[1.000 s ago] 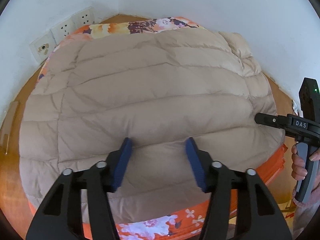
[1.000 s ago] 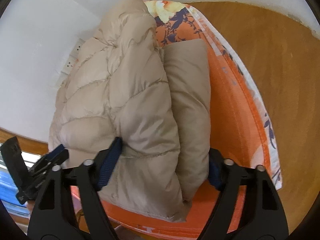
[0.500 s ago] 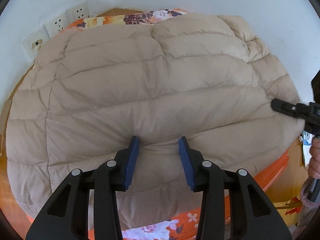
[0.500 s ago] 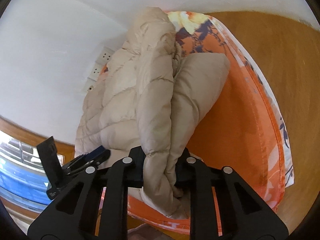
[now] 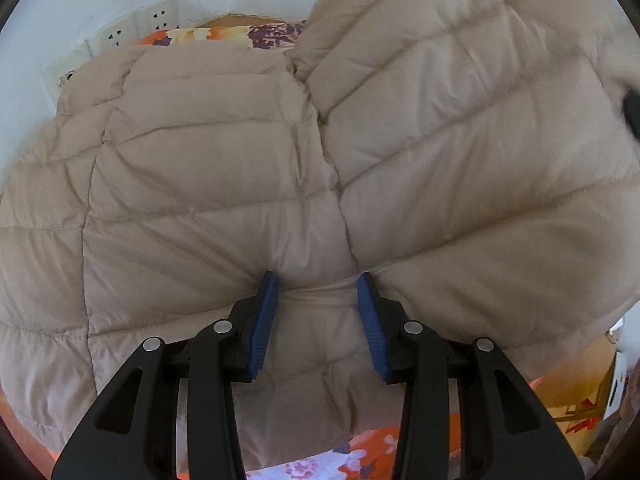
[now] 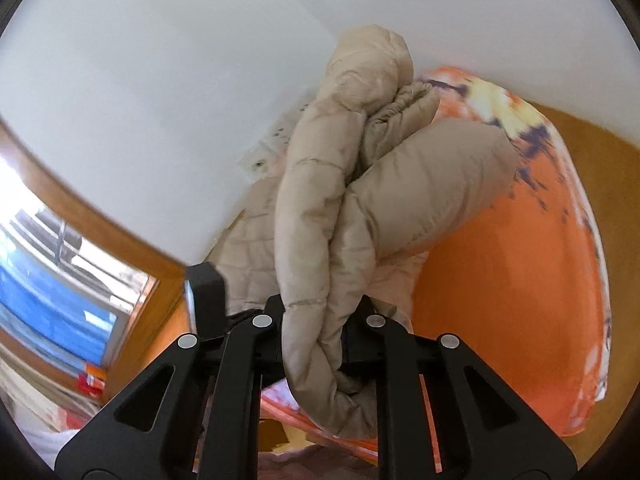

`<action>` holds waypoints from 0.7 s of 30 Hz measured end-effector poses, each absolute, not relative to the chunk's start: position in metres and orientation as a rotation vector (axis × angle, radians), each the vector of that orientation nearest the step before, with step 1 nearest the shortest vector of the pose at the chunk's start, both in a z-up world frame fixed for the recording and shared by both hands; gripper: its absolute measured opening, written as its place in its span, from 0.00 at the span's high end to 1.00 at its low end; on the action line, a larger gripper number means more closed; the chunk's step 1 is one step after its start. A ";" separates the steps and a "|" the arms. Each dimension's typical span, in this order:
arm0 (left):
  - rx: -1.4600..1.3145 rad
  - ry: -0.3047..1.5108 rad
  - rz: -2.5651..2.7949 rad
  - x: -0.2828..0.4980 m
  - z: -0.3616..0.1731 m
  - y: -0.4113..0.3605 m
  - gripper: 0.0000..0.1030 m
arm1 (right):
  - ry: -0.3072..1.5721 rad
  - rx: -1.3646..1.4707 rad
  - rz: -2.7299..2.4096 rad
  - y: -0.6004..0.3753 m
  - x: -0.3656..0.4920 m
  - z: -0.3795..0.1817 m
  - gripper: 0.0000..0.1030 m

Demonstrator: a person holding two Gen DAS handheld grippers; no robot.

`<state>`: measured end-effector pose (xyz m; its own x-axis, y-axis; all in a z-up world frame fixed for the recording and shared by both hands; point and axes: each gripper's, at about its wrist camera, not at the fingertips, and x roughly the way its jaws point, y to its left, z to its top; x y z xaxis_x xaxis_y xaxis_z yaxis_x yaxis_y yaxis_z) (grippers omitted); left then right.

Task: Fold large clothes

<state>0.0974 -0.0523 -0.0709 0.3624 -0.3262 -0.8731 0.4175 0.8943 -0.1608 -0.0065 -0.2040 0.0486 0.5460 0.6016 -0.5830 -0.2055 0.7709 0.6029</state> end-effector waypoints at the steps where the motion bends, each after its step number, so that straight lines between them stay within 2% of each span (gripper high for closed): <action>1: 0.099 1.104 -0.495 0.097 -0.068 -0.049 0.61 | 0.868 0.489 0.503 -0.197 -0.006 0.053 0.85; 9: 0.074 1.031 -0.462 0.095 -0.018 0.035 0.61 | 0.856 0.366 0.469 -0.141 -0.012 0.074 0.86; 13: 0.058 1.030 -0.379 0.110 -0.017 0.086 0.62 | 0.860 0.332 0.455 -0.117 -0.011 0.075 0.86; 14: 0.045 1.041 -0.358 0.115 -0.020 0.098 0.64 | 0.864 0.317 0.454 -0.107 -0.010 0.076 0.87; 16: 0.003 1.063 -0.365 0.123 -0.028 0.113 0.75 | 0.872 0.295 0.454 -0.089 -0.008 0.079 0.87; 21: -0.012 1.089 -0.422 0.132 -0.039 0.119 0.78 | 0.895 0.216 0.453 -0.039 -0.004 0.079 0.87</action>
<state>0.1325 0.1186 -0.0389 0.3922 -0.3386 -0.8553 0.3269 0.9204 -0.2145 -0.0039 -0.0394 0.0792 0.5397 0.4657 -0.7013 -0.2891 0.8849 0.3652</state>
